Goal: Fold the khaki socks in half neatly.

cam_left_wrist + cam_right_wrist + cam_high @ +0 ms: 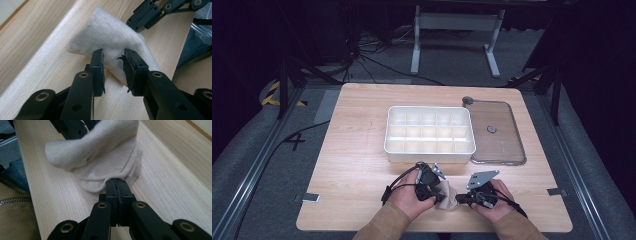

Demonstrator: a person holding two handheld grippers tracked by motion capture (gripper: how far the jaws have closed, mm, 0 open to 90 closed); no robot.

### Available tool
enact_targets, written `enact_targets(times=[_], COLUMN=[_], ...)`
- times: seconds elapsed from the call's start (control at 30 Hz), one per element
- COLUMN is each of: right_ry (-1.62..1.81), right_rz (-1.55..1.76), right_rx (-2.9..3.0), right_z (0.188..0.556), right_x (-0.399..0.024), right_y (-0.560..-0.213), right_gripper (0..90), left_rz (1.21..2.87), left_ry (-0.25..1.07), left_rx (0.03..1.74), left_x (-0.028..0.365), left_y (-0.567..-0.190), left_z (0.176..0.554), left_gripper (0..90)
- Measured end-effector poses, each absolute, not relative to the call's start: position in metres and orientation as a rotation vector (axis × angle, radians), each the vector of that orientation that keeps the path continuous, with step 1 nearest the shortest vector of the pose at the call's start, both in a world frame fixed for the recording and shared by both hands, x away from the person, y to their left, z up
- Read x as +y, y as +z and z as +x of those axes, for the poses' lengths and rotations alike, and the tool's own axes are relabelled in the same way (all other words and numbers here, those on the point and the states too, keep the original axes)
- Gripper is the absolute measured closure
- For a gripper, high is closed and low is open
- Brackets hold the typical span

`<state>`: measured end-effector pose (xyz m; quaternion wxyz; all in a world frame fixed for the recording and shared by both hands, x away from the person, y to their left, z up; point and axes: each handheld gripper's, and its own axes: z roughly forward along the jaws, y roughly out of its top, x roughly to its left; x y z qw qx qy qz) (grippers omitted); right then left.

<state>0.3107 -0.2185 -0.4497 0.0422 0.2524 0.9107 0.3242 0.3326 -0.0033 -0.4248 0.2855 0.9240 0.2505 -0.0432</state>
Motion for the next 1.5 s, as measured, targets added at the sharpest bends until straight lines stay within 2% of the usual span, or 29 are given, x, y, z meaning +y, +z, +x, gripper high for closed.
enact_targets(times=[0.5, 0.83, 1.37, 1.5], right_ry=[1.009, 1.183, 1.102, 1.087], right_rz=[0.776, 0.794, 0.819, 0.826], right_rx=[2.793, 2.703, 2.722, 2.725], right_z=[0.31, 0.309, 0.311, 0.311], right_x=[-0.219, -0.227, -0.209, -0.211], right_y=[-0.448, -0.416, -0.434, -0.436], right_gripper=[89.9, 90.0, 87.8, 87.7], left_rz=[2.5, 2.518, 2.518, 2.5], left_ry=[-0.09, -0.093, -0.061, -0.082], left_rx=[0.618, 0.606, 0.587, 0.532], left_x=[-0.02, -0.023, -0.021, -0.021], left_y=[-0.43, -0.428, -0.424, -0.418], left_z=[0.328, 0.328, 0.323, 0.318], left_gripper=[66.1, 65.6, 64.1, 67.8])
